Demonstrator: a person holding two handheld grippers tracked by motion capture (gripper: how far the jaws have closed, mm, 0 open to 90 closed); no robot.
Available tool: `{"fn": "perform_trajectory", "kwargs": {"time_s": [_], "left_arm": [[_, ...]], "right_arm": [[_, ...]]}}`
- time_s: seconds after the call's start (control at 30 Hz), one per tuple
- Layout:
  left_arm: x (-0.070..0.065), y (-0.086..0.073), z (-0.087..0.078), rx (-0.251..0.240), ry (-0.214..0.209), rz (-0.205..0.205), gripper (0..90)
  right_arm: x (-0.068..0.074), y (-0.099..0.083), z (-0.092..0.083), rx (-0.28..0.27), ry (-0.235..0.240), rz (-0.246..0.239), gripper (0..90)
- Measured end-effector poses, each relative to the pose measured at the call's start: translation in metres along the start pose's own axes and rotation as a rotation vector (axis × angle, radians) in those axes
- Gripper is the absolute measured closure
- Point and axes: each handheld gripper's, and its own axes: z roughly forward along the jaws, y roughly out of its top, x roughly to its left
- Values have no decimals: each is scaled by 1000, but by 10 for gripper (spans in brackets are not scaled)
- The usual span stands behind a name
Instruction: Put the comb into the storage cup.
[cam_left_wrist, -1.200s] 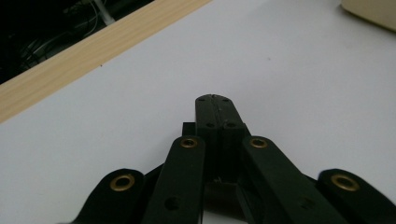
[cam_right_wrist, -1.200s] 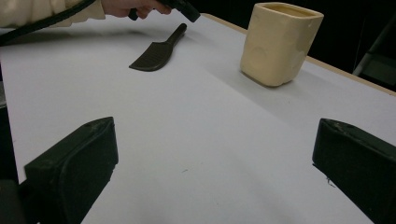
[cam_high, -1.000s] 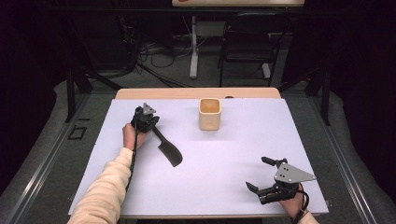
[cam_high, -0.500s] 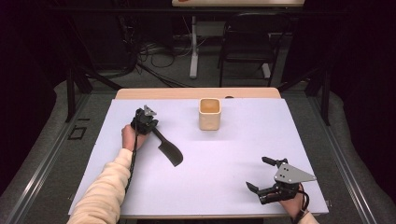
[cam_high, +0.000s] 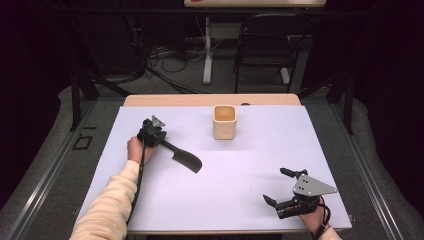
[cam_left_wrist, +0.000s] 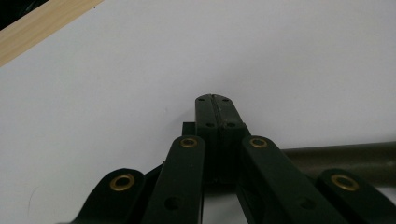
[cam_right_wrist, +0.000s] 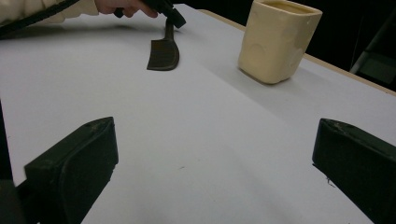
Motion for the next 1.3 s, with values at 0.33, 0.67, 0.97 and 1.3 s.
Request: {"fn": "perform_trajectory", "kwargs": {"time_s": [0.33, 0.67, 0.97, 1.3], "left_arm": [[0, -6, -6, 8, -4, 0, 900], [-4, -11, -14, 21, -19, 9, 900], [-9, -19, -19, 42, -30, 26, 900], [-14, -24, -26, 57, -46, 30, 899]], "right_arm": [[-1, 0, 0, 3, 0, 3, 0], [0, 0, -1, 10, -1, 3, 0], [0, 0, -1, 11, 0, 3, 0], [0, 0, 0, 13, 1, 4, 0]]}}
